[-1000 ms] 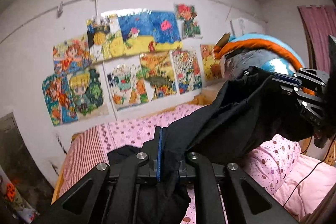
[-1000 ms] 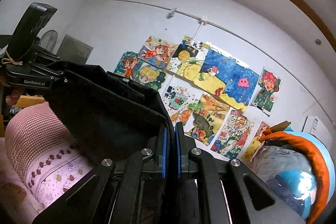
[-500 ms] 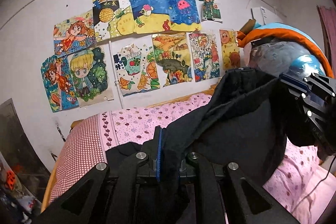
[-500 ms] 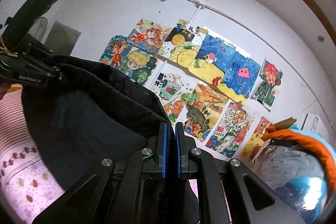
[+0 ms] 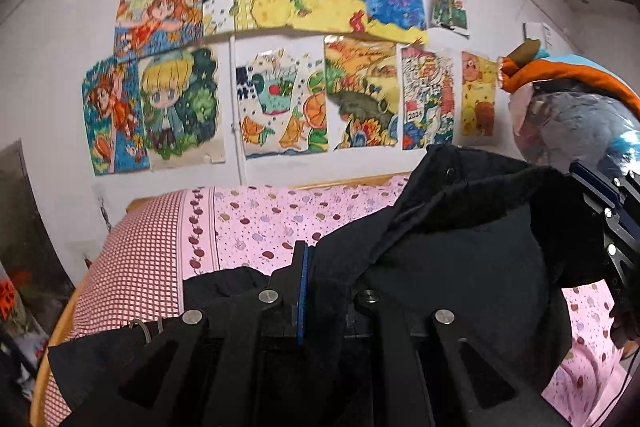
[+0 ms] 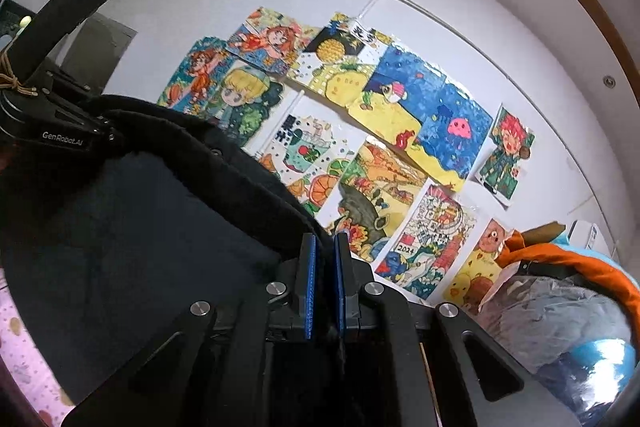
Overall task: Fold large clothes
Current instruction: 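Lower the folded jacket onto the sheet with both grippers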
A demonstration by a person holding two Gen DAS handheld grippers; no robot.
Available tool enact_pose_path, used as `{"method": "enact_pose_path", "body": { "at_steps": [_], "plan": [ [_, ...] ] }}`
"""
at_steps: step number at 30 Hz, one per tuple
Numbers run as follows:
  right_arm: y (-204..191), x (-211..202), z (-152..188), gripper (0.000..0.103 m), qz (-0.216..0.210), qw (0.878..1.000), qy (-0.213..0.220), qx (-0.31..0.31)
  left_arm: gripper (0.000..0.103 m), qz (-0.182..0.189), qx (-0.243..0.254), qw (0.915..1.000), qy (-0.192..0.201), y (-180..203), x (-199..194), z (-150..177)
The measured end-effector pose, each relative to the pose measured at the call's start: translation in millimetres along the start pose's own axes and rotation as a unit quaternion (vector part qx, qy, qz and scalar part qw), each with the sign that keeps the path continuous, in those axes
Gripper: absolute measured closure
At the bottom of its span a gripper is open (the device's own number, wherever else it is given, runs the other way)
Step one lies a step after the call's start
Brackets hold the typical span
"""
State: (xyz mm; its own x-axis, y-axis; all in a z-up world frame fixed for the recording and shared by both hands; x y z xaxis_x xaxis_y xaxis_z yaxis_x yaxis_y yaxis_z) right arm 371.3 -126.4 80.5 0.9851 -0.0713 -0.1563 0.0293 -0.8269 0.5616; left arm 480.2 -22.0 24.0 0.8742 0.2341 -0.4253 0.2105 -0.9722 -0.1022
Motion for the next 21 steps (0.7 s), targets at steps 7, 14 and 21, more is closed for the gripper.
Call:
{"method": "enact_pose_path", "body": {
  "at_steps": [7, 14, 21],
  "plan": [
    [18.1, 43.7, 28.6, 0.096, -0.008, 0.998, -0.035, 0.051, 0.093, -0.006, 0.004, 0.9998, -0.016, 7.4, 34.3, 9.7],
    [21.2, 77.7, 50.3, 0.096, -0.012, 0.997, -0.048, 0.065, 0.093, -0.012, 0.009, 0.9996, -0.026, 13.2, 61.2, 13.5],
    [18.6, 111.2, 72.3, 0.096, -0.017, 0.995, -0.069, 0.074, 0.093, -0.015, 0.004, 0.9983, -0.056, 18.0, 94.1, 27.2]
  ]
}}
Point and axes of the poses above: each gripper's, at about its wrist camera, not at the fingertips, and x roughly the way its jaws point, y to its right, z to its underside, the point moved 8 cm from there along x, roughly the way its jaws point, and after that the axes turned 14 degrees about -z, right-handed, at the moved point
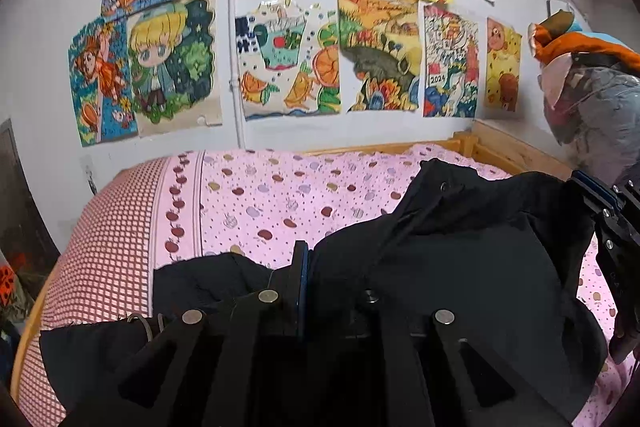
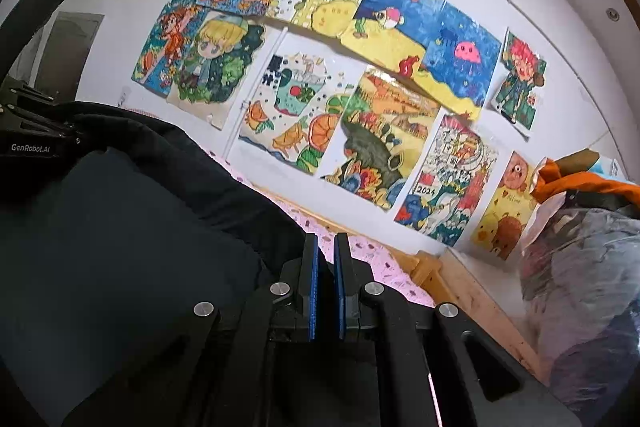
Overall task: Fold large clothes
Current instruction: 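Lower the folded jacket onto the sheet with both grippers, then open both grippers and release the folded jacket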
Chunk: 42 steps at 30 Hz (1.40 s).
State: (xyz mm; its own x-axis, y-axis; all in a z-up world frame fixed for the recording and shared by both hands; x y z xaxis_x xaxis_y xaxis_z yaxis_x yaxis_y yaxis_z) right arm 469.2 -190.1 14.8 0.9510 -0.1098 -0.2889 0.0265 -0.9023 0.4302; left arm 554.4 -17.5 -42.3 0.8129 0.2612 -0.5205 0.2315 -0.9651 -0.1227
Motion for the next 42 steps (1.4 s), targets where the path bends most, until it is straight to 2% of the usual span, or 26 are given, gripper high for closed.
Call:
{"method": "enact_pose_path", "body": {
  "at_steps": [17, 24, 27, 28, 30, 31, 32, 33, 35, 37, 39, 41, 42],
  "plan": [
    [-11.8, 36.1, 29.2, 0.096, -0.007, 0.999, -0.038, 0.008, 0.093, 0.0, 0.002, 0.9991, -0.042, 5.5, 36.0, 22.1],
    [-14.3, 37.7, 32.9, 0.096, -0.006, 0.999, -0.046, 0.011, 0.09, 0.011, 0.0, 0.9991, -0.041, 4.4, 36.1, 22.8],
    [-14.1, 36.6, 33.7, 0.093, -0.006, 0.999, -0.049, 0.012, 0.087, 0.018, -0.007, 0.9989, -0.042, 3.1, 35.2, 22.1],
    [-13.5, 35.5, 33.9, 0.087, -0.005, 0.999, -0.049, 0.015, 0.086, 0.021, -0.01, 0.9989, -0.041, 2.7, 34.4, 21.7],
    [-11.6, 32.7, 33.8, 0.068, -0.007, 0.999, -0.045, 0.023, 0.076, 0.026, -0.014, 0.9989, -0.036, 2.0, 31.9, 20.6],
    [-9.8, 30.6, 33.4, 0.056, -0.007, 0.999, -0.041, 0.028, 0.071, 0.031, -0.017, 0.999, -0.029, 1.5, 28.9, 19.2],
    [-8.1, 27.7, 33.1, 0.052, -0.006, 0.999, -0.036, 0.033, 0.051, 0.036, -0.02, 0.999, -0.02, 0.4, 24.8, 17.1],
    [-6.9, 26.2, 33.2, 0.052, -0.008, 0.999, -0.035, 0.037, 0.028, 0.038, -0.024, 0.999, -0.01, -1.1, 21.2, 15.1],
    [-4.1, 24.0, 33.5, 0.051, -0.012, 0.998, -0.036, 0.046, 0.015, 0.04, -0.041, 0.9982, 0.021, -6.5, 9.1, 9.7],
    [-1.1, 19.8, 34.4, 0.05, -0.025, 0.997, -0.033, 0.066, 0.012, 0.043, -0.051, 0.9973, 0.03, -10.4, 2.1, 7.9],
    [1.0, 12.1, 35.3, 0.041, -0.046, 0.994, -0.024, 0.091, 0.011, 0.051, -0.055, 0.9968, 0.027, -13.4, -2.2, 9.6],
    [1.1, 5.6, 37.5, 0.027, -0.065, 0.992, -0.017, 0.111, 0.011, 0.052, -0.054, 0.9967, 0.029, -16.0, -7.0, 12.7],
    [0.5, 1.6, 38.6, 0.026, -0.077, 0.99, -0.016, 0.121, 0.01, 0.051, -0.052, 0.9968, 0.033, -17.6, -10.9, 15.2]
  ]
}}
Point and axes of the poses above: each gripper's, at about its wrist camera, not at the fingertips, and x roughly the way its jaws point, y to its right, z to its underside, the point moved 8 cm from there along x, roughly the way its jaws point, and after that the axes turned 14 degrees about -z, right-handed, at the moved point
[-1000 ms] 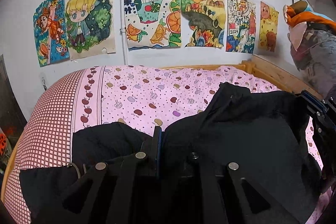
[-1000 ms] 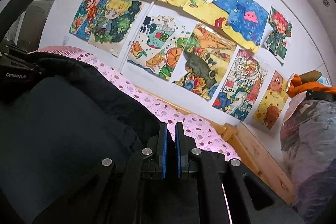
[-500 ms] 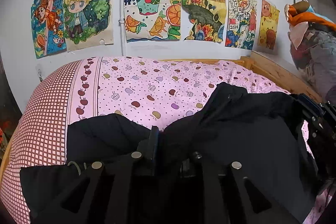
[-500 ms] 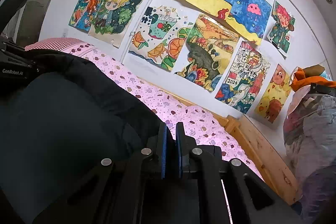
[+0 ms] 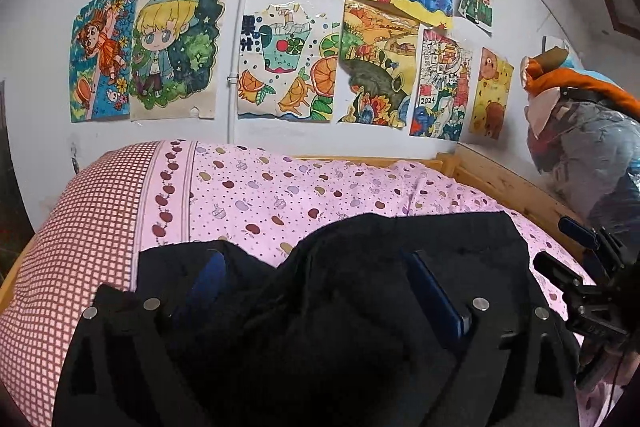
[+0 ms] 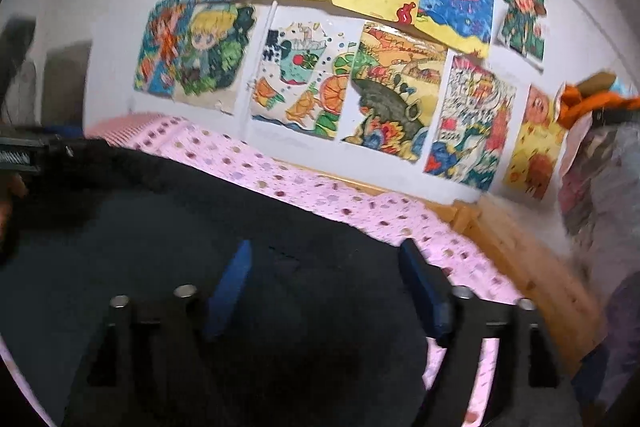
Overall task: Fold large clothes
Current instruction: 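Open both grippers and release the folded jacket, then press the folded jacket flat with both grippers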
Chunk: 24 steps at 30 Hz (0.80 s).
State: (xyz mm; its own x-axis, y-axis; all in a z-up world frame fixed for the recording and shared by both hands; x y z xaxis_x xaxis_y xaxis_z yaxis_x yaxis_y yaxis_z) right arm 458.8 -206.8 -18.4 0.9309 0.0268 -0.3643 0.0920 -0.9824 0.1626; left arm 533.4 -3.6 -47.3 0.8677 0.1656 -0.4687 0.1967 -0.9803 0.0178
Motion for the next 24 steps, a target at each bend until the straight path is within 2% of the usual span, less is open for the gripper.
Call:
{"method": "enact_pose_path", "body": {
  "at_steps": [8, 13, 18, 22, 24],
  "plan": [
    [-17.2, -6.7, 30.0, 0.023, -0.048, 0.997, -0.047, 0.033, 0.005, 0.012, 0.046, 0.9986, 0.022, -4.0, -44.6, 23.7],
    [-35.0, -9.7, 49.5, 0.023, -0.092, 0.992, -0.074, 0.041, 0.003, 0.03, 0.075, 0.9967, 0.008, -4.6, -60.7, 50.7],
    [-49.1, -3.2, 66.2, 0.023, -0.114, 0.988, -0.098, 0.034, 0.003, 0.03, 0.114, 0.992, -0.046, 4.2, -37.1, 78.3],
    [-48.4, 10.2, 72.5, 0.023, -0.122, 0.985, -0.116, 0.042, 0.002, 0.025, 0.091, 0.9933, -0.067, 3.4, -12.3, 75.0],
    [-46.2, 20.4, 74.8, 0.018, -0.121, 0.984, -0.127, 0.044, 0.0, 0.025, 0.081, 0.9935, -0.076, 3.4, -1.5, 69.5]
  ]
}}
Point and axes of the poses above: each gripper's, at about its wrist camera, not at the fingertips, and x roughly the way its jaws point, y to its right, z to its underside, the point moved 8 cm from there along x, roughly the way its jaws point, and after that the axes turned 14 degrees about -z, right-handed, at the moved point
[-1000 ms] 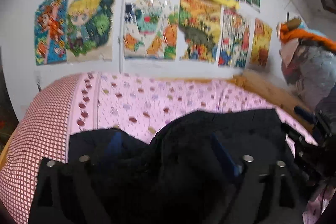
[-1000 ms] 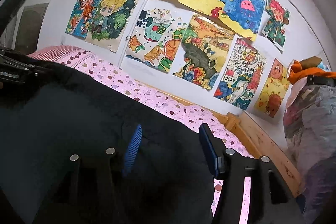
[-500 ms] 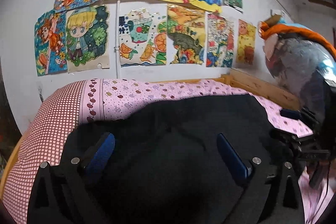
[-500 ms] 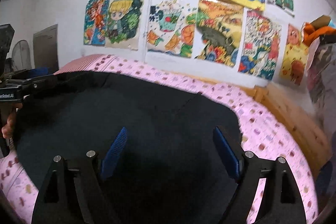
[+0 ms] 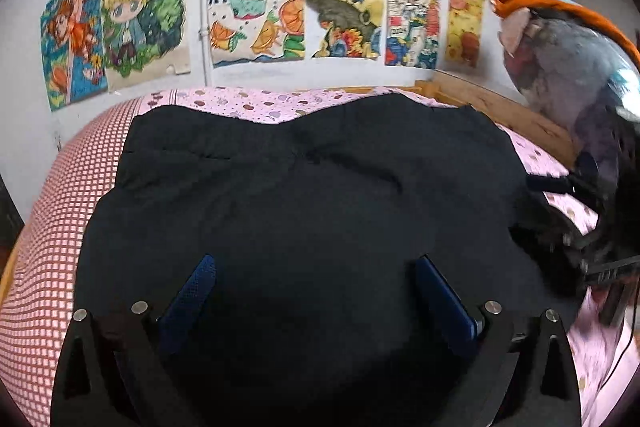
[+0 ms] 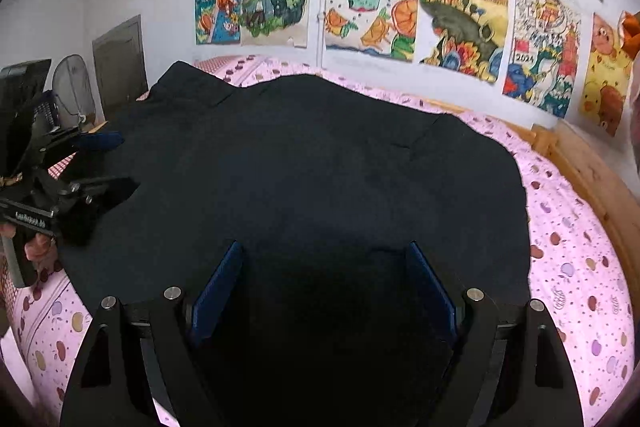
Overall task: Fold large clothes
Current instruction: 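Press the folded jacket flat with both grippers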
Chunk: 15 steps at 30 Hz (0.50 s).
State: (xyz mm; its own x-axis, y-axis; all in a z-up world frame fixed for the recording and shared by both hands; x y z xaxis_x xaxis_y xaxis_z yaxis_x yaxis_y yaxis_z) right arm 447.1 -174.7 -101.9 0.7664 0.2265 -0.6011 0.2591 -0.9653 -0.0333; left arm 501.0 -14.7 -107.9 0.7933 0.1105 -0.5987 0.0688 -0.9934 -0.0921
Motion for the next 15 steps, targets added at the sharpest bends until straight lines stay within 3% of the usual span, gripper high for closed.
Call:
{"method": "enact_pose_path", "body": {
  "at_steps": [2, 8, 15],
  "plan": [
    [4.7, 6.3, -1.5, 0.013, -0.004, 1.0, -0.001, 0.008, 0.0, -0.002, -0.002, 0.9999, -0.01, 0.5, 9.6, -5.2],
    [32.5, 31.4, -9.2, 0.012, -0.015, 0.997, -0.012, 0.071, 0.0, -0.021, -0.005, 0.9991, -0.037, 2.3, 41.5, -19.5],
    [65.0, 62.7, -9.1, 0.012, 0.024, 0.993, -0.035, 0.108, 0.0, -0.041, -0.013, 0.9961, -0.077, -0.1, 75.1, -29.5]
  ]
}}
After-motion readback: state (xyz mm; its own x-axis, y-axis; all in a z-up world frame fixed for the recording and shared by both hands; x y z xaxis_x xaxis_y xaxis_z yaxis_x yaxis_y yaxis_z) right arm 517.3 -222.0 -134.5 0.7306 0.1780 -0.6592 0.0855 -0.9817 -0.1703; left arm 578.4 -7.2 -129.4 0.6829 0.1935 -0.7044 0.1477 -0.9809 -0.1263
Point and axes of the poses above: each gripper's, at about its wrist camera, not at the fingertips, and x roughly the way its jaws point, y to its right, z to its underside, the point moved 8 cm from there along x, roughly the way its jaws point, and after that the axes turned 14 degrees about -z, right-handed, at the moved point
